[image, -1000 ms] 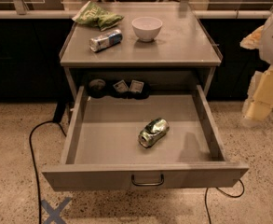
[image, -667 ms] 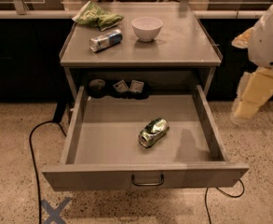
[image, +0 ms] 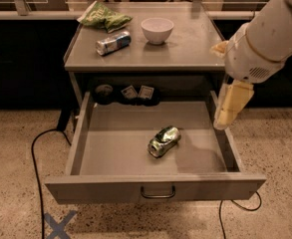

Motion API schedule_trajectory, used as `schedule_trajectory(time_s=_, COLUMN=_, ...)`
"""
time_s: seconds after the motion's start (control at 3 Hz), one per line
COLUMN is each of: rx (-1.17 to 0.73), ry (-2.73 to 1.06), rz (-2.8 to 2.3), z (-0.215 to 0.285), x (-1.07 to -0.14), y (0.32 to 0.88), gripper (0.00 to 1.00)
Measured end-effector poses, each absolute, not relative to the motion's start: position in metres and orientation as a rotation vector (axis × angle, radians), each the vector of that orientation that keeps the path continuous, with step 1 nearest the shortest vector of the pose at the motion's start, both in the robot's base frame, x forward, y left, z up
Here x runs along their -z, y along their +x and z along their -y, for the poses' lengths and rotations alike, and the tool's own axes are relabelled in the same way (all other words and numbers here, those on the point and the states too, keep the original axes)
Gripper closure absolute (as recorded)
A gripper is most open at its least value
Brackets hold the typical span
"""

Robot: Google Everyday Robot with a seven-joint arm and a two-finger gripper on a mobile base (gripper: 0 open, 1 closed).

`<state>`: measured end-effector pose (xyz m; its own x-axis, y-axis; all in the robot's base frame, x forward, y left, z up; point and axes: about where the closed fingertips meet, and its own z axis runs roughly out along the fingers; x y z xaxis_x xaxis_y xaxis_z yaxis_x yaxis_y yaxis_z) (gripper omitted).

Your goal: Pick green can from middle drawer and place on counter

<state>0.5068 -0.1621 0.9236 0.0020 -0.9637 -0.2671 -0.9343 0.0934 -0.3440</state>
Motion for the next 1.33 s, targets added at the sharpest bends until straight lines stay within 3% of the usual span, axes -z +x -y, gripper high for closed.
schedule_trajectory(time_s=0.67, rx=-0.075, ry=-2.070, rz=-1.703, z=0.126, x=-0.879, y=0.522, gripper=0.00)
schedule_trajectory(time_s=1.33, rx=-0.093, ry=-2.061, rz=-1.682, z=0.124, x=-0.871, y=0.527, gripper=0.00)
